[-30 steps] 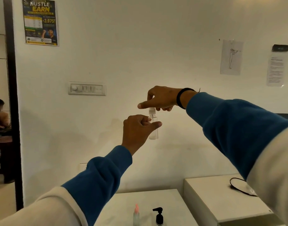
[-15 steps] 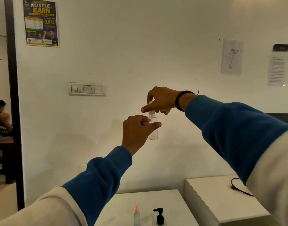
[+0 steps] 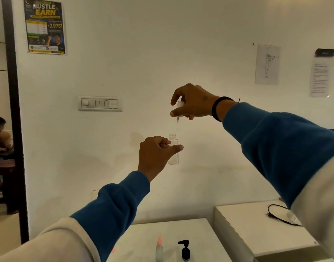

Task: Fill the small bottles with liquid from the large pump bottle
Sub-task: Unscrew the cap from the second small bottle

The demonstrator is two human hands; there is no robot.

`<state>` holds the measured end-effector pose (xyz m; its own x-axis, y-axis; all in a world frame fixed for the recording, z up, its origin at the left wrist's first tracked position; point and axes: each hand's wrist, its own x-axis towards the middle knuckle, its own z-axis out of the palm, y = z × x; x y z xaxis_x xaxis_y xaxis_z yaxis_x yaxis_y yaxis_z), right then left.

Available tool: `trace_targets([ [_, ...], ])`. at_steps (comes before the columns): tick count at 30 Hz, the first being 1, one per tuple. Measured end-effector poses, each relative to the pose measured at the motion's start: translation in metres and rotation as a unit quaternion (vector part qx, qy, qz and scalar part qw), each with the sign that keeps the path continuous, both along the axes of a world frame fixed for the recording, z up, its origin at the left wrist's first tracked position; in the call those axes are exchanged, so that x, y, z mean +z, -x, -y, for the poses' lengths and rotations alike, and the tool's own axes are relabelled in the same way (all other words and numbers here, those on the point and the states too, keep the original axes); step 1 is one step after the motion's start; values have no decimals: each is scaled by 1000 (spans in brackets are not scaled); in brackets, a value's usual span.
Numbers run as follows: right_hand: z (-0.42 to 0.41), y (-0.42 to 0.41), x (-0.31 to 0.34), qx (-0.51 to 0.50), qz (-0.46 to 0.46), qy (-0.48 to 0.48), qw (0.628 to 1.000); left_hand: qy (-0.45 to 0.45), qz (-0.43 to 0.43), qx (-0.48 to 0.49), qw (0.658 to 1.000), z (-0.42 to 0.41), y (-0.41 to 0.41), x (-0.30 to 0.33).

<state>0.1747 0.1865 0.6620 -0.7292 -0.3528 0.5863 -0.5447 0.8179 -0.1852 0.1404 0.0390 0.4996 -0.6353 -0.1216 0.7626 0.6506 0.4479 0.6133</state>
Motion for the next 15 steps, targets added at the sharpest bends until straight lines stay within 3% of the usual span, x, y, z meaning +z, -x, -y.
trace_targets([
  [8,-23,-11,15,31,-54,116,991,-15,12,-6,1000,2,0,-1],
  [15,-37,-25,-16,62,-137,252,956,-28,13,-3,1000,11,0,-9],
])
